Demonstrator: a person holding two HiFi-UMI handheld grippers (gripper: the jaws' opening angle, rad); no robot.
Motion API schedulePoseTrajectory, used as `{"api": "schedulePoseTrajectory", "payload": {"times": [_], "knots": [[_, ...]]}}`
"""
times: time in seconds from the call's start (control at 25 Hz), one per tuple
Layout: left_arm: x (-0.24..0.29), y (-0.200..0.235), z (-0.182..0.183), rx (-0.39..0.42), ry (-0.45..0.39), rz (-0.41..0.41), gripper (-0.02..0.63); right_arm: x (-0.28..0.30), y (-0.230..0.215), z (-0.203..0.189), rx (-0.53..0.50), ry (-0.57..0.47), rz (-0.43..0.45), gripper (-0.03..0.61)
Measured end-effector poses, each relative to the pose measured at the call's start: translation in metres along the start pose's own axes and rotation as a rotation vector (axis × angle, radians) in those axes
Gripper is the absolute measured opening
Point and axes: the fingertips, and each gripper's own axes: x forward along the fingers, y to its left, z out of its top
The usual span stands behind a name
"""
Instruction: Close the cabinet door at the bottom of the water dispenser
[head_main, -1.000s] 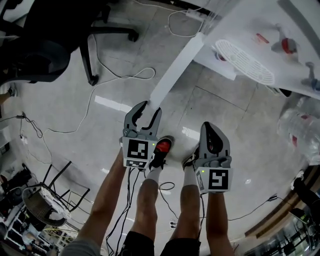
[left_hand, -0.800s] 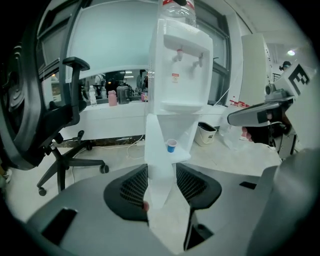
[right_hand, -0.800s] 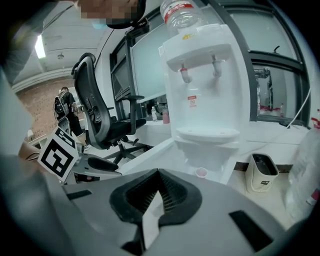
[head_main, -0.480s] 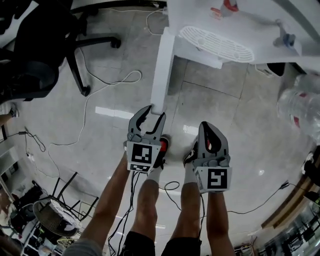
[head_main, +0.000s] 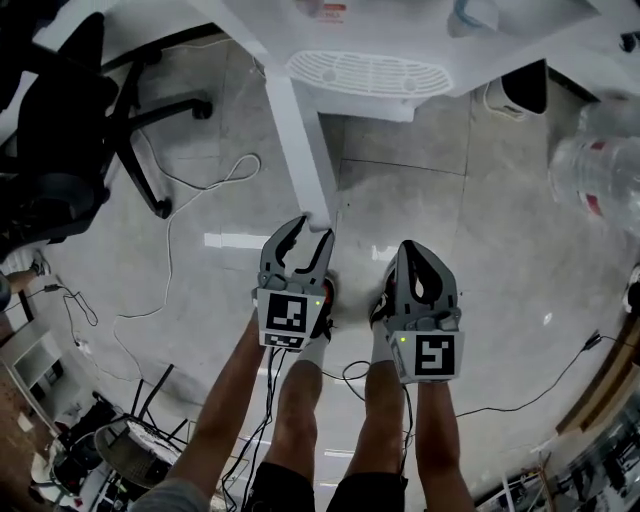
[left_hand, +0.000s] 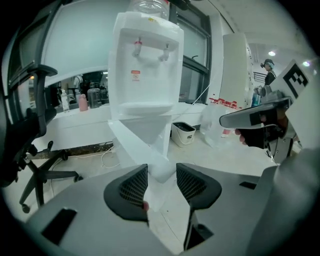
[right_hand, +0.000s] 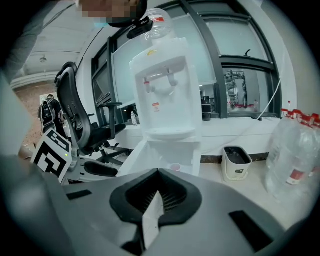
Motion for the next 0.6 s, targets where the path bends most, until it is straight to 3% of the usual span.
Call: {"api": "schedulePoseTrajectory", "payload": {"times": [0.6], "knots": [[0.040, -0.045, 0.033, 0.044, -0.011, -0.048, 0.160, -0.021, -0.053, -0.006, 0.079, -0.016, -0.083, 0.017]]}}
